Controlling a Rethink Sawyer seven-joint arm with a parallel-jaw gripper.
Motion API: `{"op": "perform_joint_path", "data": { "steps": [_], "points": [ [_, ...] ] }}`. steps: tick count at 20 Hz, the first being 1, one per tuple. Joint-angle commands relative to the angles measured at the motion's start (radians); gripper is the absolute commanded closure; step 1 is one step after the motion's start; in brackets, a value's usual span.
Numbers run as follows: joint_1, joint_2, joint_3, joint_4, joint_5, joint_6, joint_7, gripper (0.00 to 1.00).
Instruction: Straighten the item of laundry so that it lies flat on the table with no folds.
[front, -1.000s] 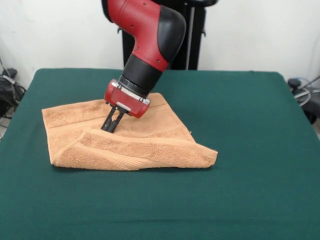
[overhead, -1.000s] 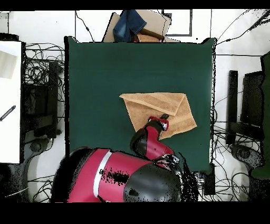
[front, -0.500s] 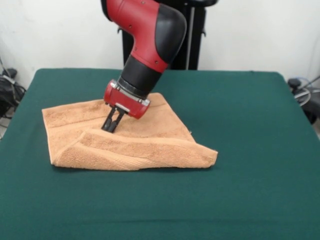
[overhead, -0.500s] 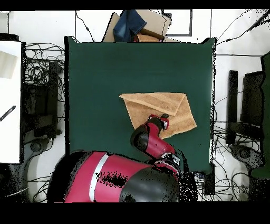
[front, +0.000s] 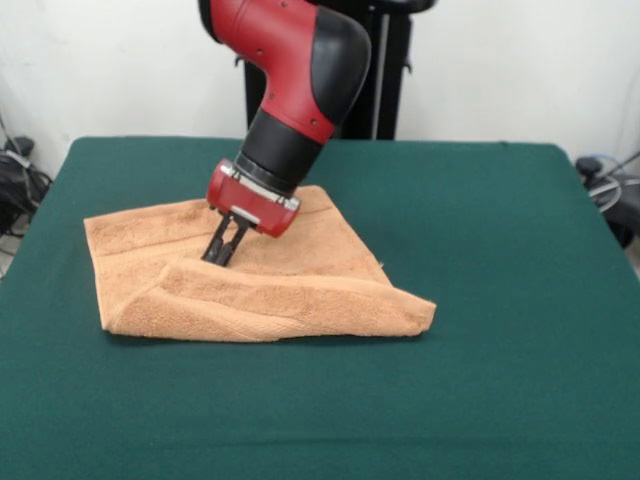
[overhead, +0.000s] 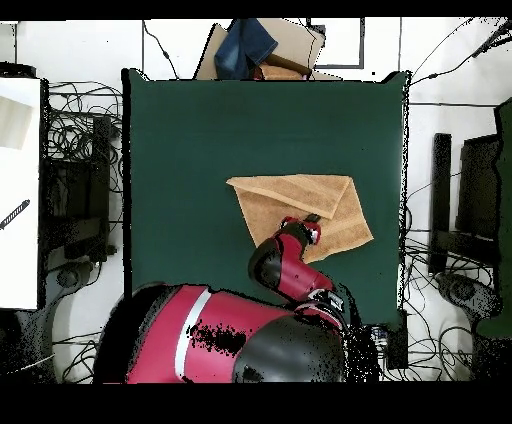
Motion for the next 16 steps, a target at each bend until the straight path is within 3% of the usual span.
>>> {"op": "perform_joint_path", "data": {
  "steps": [1, 10, 16],
  "points": [
    [-0.002, 0.066, 0.114, -0.082, -0.028, -0.215, 0.338, 1.0],
    [-0.022, 0.06, 0.137, -0.065, -0.029, -0.277, 0.337, 1.0],
    [-0.028, 0.026, 0.148, -0.046, -0.021, -0.23, 0.316, 1.0]
  ]
}}
